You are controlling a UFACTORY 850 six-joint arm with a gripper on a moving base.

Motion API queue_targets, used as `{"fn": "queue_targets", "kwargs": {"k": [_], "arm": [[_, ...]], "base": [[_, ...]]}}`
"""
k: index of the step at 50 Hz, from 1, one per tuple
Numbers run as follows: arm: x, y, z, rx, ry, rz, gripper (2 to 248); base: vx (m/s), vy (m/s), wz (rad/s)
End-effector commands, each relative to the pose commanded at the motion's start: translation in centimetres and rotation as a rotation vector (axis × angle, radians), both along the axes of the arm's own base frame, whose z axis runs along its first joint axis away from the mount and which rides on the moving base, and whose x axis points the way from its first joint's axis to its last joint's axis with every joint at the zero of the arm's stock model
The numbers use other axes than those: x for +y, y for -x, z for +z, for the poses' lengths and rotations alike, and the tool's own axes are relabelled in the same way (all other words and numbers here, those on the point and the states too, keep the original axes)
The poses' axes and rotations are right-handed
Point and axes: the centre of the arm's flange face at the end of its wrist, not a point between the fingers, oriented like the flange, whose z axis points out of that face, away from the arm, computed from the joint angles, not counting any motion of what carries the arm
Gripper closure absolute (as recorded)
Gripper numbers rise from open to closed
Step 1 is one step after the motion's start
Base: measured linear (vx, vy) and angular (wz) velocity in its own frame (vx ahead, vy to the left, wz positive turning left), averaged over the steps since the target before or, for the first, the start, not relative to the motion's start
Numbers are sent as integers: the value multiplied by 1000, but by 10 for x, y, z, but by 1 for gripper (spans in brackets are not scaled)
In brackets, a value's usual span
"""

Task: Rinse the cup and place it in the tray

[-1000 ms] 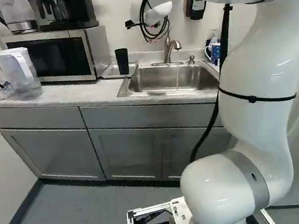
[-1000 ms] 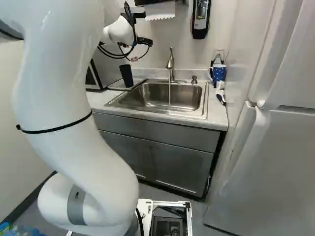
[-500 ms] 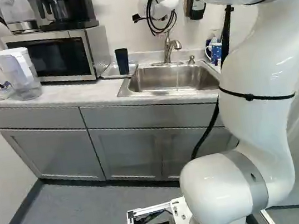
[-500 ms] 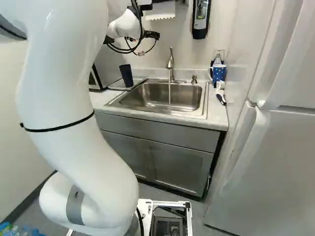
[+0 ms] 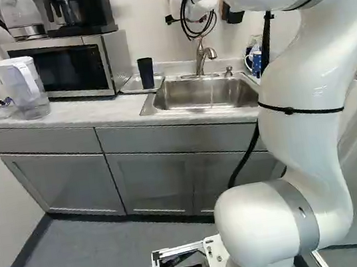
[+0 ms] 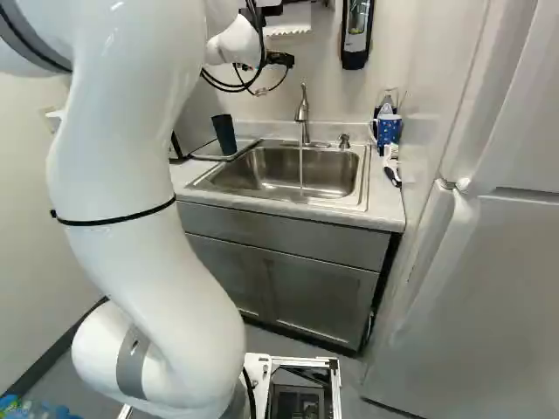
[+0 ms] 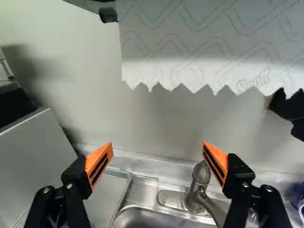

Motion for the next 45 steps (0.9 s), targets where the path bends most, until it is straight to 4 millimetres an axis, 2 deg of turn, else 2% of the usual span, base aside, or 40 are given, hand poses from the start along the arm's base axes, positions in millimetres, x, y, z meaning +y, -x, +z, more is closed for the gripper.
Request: {"fn": "queue_targets", "kwargs": {"k": [28, 45], "arm": [[-22, -8, -14, 21, -2, -33, 3], [-34, -33, -17, 11, -1, -48, 3]], "base": [[0, 0, 0], [0, 0, 0]]}}
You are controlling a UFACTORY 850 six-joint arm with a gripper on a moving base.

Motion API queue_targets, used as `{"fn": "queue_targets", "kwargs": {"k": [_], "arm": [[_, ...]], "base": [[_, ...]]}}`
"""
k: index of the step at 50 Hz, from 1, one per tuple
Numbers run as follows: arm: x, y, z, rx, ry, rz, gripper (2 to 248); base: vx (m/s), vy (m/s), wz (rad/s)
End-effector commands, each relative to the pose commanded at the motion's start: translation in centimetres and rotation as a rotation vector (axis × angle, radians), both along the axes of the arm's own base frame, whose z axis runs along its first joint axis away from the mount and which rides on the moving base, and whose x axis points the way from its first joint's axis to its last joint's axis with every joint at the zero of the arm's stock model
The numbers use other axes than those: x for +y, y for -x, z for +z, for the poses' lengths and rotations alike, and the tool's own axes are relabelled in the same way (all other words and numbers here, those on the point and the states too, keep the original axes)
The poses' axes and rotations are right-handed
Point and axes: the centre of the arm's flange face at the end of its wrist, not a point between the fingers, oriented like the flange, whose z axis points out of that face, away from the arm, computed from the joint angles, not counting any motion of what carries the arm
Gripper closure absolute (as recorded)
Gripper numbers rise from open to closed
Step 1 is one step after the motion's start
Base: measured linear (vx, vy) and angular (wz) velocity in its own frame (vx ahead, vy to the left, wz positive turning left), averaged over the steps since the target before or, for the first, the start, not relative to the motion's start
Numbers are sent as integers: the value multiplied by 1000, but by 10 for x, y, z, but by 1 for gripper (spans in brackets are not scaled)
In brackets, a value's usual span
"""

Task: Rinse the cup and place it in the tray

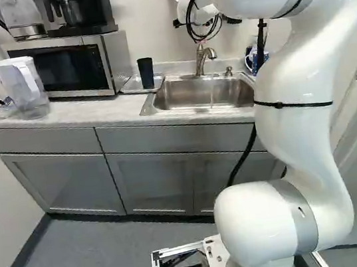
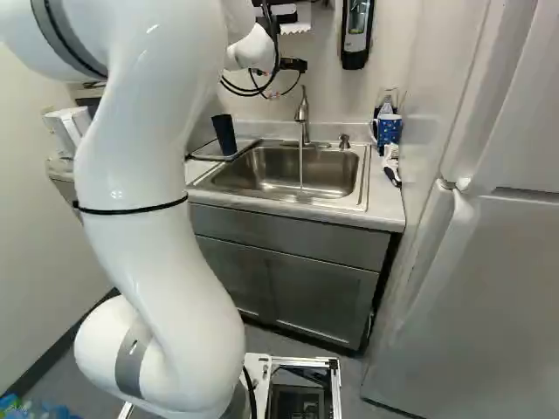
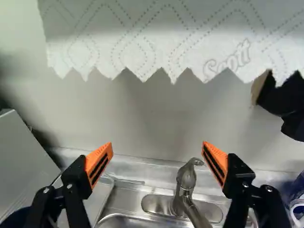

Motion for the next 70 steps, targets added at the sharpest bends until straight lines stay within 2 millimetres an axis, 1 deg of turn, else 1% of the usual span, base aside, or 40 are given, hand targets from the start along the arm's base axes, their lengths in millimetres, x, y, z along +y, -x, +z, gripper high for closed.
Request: {"fn": "queue_targets", "kwargs": {"k": [17, 33, 64, 70], "arm": [[0, -3, -1, 3, 0, 0, 3], [-1, -17, -4, 9, 0, 0, 3], [-1, -32, -10, 46, -3, -2, 3], [-1, -32, -11, 58, -4, -3, 3]], "base": [[0, 0, 0], [0, 0, 0], [0, 0, 0], [0, 0, 0]]}}
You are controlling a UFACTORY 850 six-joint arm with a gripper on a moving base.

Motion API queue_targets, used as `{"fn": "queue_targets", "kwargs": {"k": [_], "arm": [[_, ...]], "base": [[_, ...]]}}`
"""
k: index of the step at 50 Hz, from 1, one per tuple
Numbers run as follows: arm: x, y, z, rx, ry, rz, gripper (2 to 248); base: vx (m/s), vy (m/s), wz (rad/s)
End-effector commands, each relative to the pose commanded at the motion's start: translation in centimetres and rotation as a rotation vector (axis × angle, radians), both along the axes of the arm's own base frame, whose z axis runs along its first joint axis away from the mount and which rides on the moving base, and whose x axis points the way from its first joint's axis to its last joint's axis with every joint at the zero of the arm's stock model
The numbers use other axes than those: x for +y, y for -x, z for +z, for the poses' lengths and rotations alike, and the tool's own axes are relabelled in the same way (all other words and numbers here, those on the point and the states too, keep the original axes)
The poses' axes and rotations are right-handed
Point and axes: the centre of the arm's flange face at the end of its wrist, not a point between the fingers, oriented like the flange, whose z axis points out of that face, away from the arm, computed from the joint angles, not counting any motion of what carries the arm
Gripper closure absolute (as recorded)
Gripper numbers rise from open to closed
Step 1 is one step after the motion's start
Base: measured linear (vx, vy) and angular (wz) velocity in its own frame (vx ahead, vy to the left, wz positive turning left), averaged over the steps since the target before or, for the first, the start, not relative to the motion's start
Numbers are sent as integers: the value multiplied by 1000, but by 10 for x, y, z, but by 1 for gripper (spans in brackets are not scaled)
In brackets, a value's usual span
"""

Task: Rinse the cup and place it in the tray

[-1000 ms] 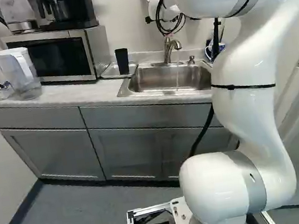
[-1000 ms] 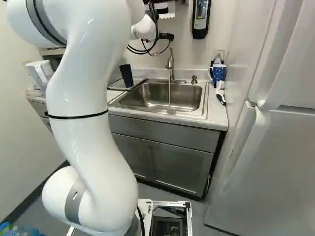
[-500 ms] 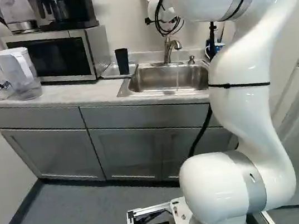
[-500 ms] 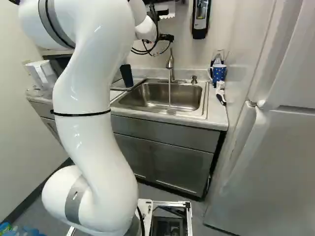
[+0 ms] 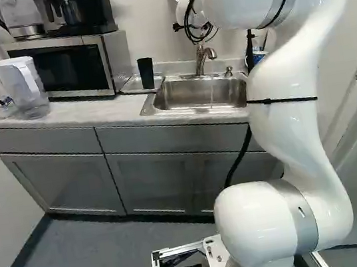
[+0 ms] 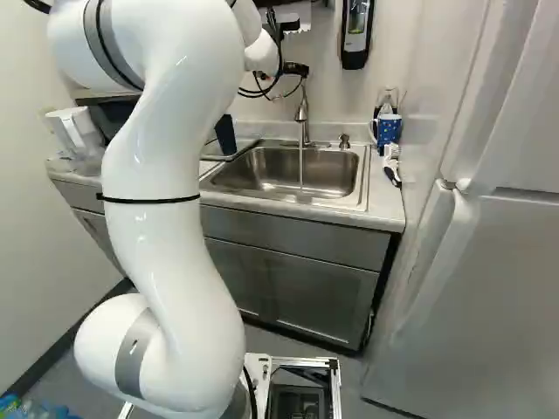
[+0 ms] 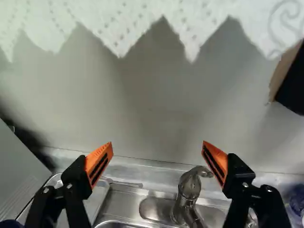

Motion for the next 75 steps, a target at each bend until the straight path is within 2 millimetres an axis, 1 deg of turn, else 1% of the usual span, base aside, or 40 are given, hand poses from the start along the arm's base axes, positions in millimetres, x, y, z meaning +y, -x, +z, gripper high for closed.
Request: {"fn": "queue_targets", "kwargs": {"k": [36, 65, 75], "arm": [[0, 2, -7, 78, -6, -8, 3], [8, 18, -10, 149, -11, -3, 3], [9, 20, -12, 171, -12, -4, 3]], "base": [[0, 0, 0], [0, 0, 0], [0, 0, 0]]}}
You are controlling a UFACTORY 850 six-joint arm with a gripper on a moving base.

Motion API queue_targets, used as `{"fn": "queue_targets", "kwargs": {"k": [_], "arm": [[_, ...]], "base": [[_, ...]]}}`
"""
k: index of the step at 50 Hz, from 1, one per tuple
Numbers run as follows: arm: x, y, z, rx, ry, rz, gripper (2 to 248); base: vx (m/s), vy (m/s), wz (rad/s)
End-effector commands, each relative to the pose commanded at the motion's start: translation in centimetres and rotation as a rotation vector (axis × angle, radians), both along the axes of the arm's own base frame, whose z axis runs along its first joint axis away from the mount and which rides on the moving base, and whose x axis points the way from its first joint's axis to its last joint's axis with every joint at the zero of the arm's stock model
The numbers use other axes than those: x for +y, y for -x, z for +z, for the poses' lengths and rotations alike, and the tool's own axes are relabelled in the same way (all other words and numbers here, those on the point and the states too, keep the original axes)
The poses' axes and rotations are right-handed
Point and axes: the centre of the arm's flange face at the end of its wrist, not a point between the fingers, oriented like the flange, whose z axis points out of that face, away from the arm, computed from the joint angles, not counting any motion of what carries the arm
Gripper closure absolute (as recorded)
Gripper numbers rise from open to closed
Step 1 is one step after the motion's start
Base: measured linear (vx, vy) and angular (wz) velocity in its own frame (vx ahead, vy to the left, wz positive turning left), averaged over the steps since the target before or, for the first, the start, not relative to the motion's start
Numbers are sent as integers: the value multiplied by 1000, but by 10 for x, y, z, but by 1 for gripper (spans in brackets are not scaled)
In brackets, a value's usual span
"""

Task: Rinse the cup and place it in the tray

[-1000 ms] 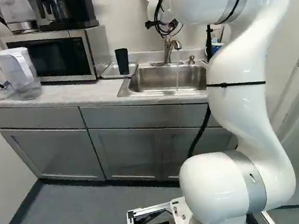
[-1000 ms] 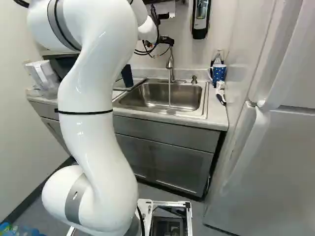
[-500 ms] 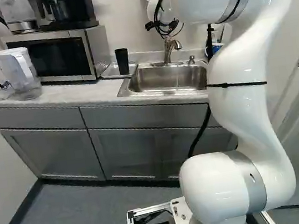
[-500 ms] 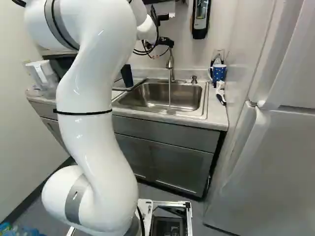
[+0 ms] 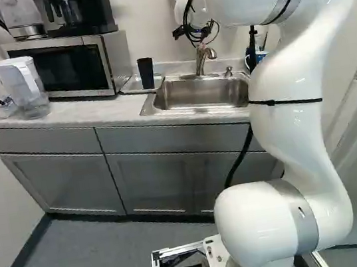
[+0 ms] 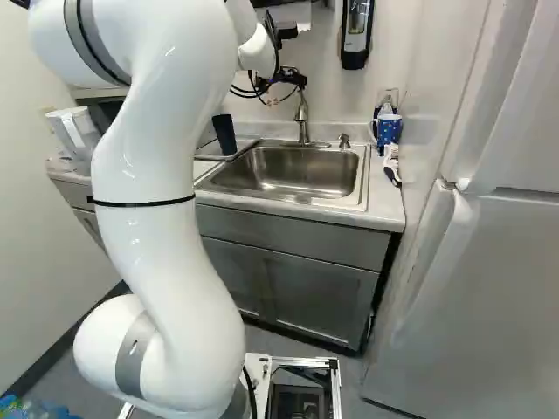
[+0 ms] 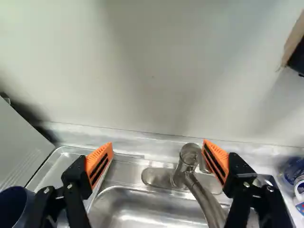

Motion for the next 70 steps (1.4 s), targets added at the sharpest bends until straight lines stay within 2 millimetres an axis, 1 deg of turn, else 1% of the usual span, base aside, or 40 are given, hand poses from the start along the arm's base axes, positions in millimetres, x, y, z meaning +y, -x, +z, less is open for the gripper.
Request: {"fn": "queue_targets", "kwargs": {"k": [18, 26, 35, 45, 57, 70], "arm": [[0, 0, 0, 6, 0, -1, 3], [1, -1, 2, -25, 1, 4, 3], [11, 0, 7, -80, 4, 23, 3], [24, 5, 8, -80, 3, 42, 3], [35, 16, 10, -75, 2, 57, 3], [45, 40, 12, -65, 1, 71, 3]], "base": [[0, 0, 0], [0, 0, 0], [0, 0, 0], [0, 0, 0], [0, 0, 0], [0, 0, 0]]}}
